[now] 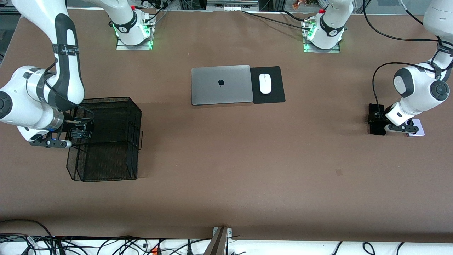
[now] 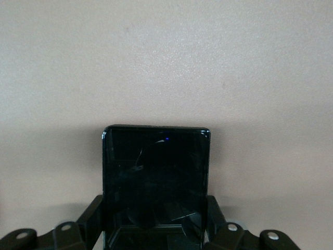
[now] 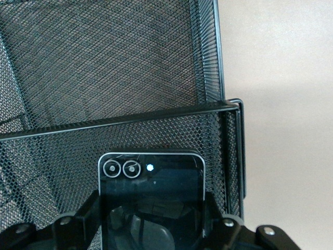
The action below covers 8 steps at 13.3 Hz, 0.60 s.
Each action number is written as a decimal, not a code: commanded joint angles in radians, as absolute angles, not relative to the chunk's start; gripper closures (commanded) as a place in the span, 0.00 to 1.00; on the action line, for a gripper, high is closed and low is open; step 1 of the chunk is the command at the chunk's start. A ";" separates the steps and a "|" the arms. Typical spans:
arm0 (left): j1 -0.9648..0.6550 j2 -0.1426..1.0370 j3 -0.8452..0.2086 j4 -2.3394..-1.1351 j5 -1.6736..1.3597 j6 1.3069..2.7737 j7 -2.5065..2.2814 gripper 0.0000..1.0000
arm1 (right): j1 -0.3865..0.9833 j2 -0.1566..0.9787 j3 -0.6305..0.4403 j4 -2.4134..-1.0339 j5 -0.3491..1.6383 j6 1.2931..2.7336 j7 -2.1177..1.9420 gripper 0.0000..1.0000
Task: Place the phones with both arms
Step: 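Lower the flip phone into the mesh basket and open the right gripper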
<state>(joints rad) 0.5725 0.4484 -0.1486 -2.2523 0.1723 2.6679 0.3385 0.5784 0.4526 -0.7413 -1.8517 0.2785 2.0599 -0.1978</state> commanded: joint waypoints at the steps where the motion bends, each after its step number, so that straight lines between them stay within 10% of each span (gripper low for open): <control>1: 0.577 0.483 -0.155 -2.240 0.172 2.681 0.336 0.86 | 0.580 0.453 -0.744 -1.848 0.301 2.066 -0.201 0.00; 8: 0.575 0.468 -0.155 -2.217 0.172 2.651 0.337 0.99 | 0.584 0.453 -0.742 -1.761 0.298 2.037 -0.207 0.00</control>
<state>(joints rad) 0.5723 0.4490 -0.1491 -2.2484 0.1723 2.6604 0.3385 0.5832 0.4529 -0.7395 -1.8053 0.2788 2.0623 -0.1977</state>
